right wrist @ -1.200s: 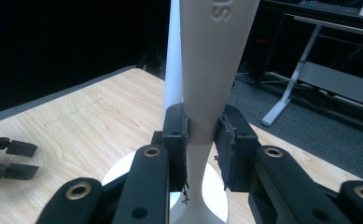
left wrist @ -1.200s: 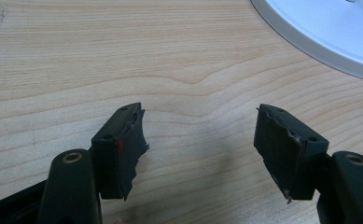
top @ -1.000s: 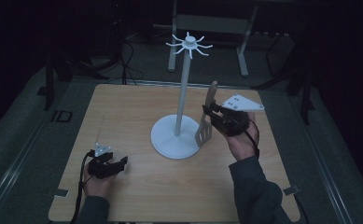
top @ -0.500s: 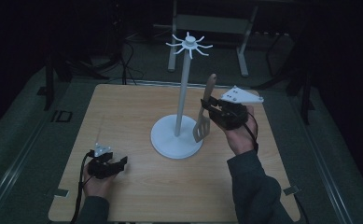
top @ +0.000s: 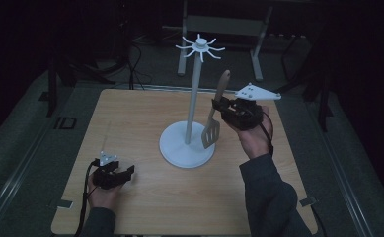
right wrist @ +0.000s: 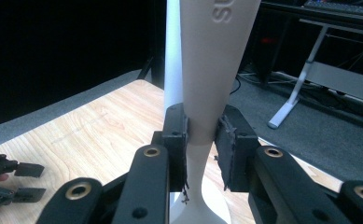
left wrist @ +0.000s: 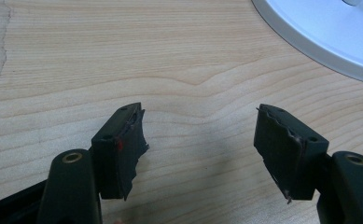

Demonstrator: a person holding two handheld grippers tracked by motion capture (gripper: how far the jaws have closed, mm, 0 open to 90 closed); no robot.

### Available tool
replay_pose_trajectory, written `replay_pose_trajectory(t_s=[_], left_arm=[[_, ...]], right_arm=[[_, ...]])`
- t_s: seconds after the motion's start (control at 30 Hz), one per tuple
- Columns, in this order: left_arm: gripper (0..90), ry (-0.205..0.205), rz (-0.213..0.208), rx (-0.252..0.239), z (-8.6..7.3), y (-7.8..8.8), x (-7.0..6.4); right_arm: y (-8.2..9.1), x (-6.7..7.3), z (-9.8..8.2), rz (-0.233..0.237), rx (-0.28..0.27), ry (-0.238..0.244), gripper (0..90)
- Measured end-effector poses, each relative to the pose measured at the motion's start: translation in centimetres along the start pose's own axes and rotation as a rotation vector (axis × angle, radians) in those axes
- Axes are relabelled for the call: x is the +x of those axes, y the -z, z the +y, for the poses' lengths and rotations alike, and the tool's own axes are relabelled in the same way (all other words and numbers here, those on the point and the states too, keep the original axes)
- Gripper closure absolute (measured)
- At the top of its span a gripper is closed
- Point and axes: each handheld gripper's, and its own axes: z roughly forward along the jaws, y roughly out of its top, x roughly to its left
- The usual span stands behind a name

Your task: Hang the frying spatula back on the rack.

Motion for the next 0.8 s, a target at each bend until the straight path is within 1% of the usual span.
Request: replay_pose_trajectory(t_s=[0.13, 0.27, 0.5, 0.8], left_arm=[[33.4, 0.002, 0.001, -0.001, 0.0, 0.0, 0.0], [33.4, 0.003, -0.001, -0.003, 0.0, 0.1, 0.1], [33.4, 0.006, -0.002, -0.005, 0.0, 0.1, 0.1], [33.4, 0.003, -0.002, -0.001, 0.0, 0.0, 0.0]], right_arm=[[-0.1, 0.1, 0.8, 0.003, 0.006, 0.011, 74.5], [-0.2, 0.1, 1.4, 0.004, 0.011, 0.008, 74.4], [-0.3, 0.0, 2.4, 0.020, 0.021, 0.002, 74.5], [-0.3, -0.6, 3.0, 0.018, 0.034, -0.013, 74.5]])
